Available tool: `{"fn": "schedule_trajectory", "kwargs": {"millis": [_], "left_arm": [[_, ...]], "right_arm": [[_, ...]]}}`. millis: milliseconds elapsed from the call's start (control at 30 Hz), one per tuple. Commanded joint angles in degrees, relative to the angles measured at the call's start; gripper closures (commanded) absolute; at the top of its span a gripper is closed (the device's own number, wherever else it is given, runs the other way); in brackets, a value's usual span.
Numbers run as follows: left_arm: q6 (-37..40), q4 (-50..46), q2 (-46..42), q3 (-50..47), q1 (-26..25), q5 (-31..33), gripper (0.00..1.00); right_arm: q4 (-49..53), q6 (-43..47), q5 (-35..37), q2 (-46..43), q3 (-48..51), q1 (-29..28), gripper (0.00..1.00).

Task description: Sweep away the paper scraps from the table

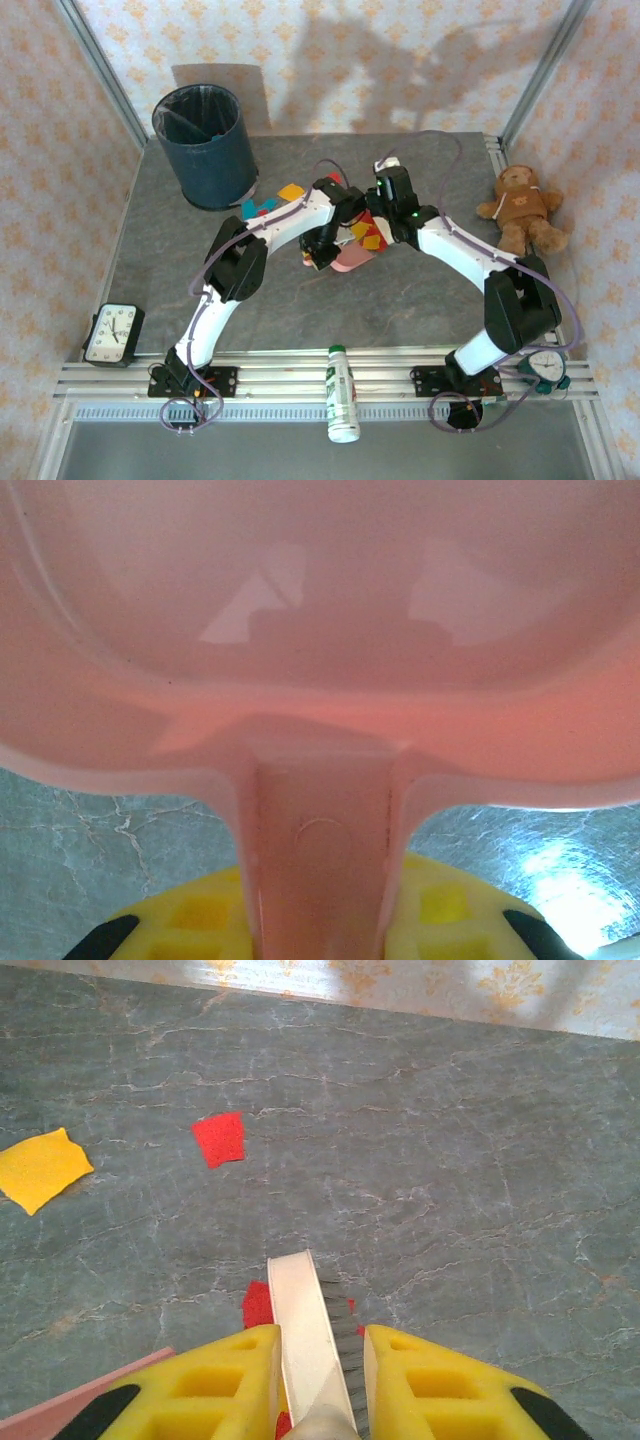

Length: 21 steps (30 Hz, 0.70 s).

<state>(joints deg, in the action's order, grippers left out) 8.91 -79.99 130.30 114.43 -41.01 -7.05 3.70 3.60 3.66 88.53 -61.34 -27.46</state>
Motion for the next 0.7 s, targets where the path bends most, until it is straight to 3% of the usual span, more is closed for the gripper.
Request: {"fn": "schedule_trajectory", "kwargs": {"millis": [0,233,667], "left_arm": [[-0.57,-1.34,1.18,1.67,-0.28,0.43,1.0],[-0.36,-0.1,0.5,1.06,-0.32,0.03,1.0],[0.06,5.66,-7.03,-9.82,0.14,0.08,1.0]], "right_arm": [[3.01,-3.3,-6.19,-2.04,0.01,-1.78,1.0],[3.17,-5.33,-7.33,-4.12,0.51,-1.81,1.0],[3.04,-10.01,-5.46,-8.19,1.32,-0.52,1.0]]}}
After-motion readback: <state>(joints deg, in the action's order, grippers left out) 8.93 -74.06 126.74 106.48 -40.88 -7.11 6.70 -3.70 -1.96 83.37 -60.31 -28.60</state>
